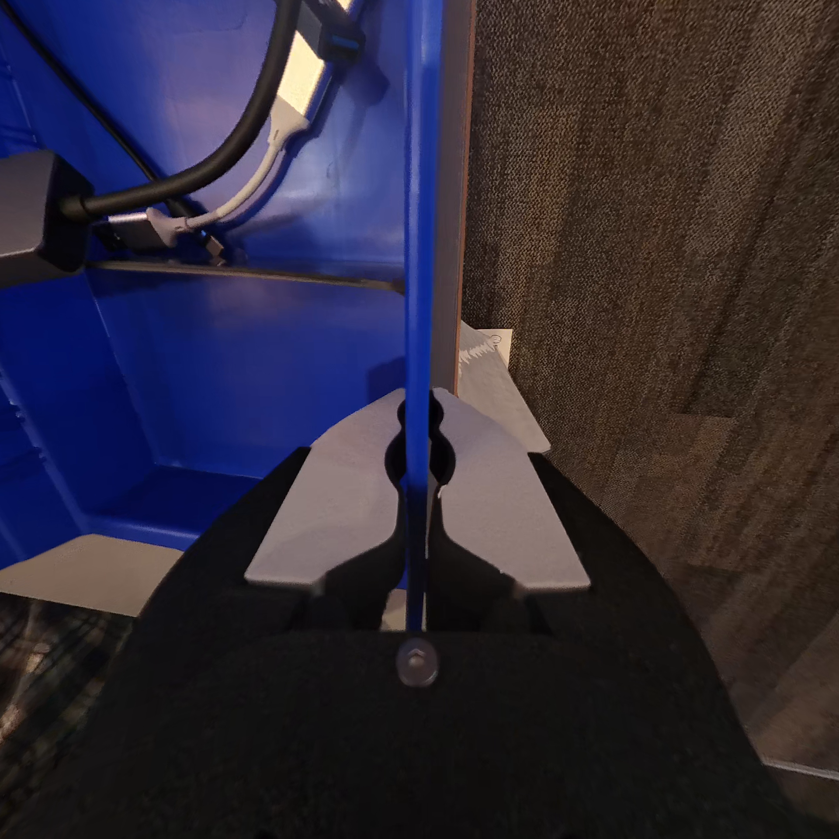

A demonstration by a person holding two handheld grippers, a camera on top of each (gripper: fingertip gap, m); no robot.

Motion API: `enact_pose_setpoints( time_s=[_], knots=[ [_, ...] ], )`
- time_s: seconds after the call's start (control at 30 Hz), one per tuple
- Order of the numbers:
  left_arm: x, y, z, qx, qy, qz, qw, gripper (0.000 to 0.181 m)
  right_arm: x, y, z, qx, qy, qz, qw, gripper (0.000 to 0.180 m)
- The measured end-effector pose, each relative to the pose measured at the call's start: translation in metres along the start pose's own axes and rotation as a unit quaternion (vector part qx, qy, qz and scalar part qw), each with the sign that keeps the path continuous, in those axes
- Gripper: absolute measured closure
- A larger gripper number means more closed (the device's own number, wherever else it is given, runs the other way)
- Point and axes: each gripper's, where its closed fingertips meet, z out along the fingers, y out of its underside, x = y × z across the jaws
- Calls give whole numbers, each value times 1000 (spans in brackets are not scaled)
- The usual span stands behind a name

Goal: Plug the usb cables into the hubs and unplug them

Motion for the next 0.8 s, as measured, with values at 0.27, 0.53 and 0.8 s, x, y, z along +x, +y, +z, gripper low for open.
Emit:
enact_pose_setpoints(
  time_s=[0.27,0.53,0.8],
  knots=[
    [9,-28,-22,15,-1,11,1000,121,-15,2,-2,12,11,14,1000,175],
    [18,-29,-40,1,7,6,1000,122,-45,2,-1,4,0,-2,1000,175],
    [19,-33,-40,3,15,2,1000,123,-89,-4,7,4,-12,-3,1000,175]
  ],
)
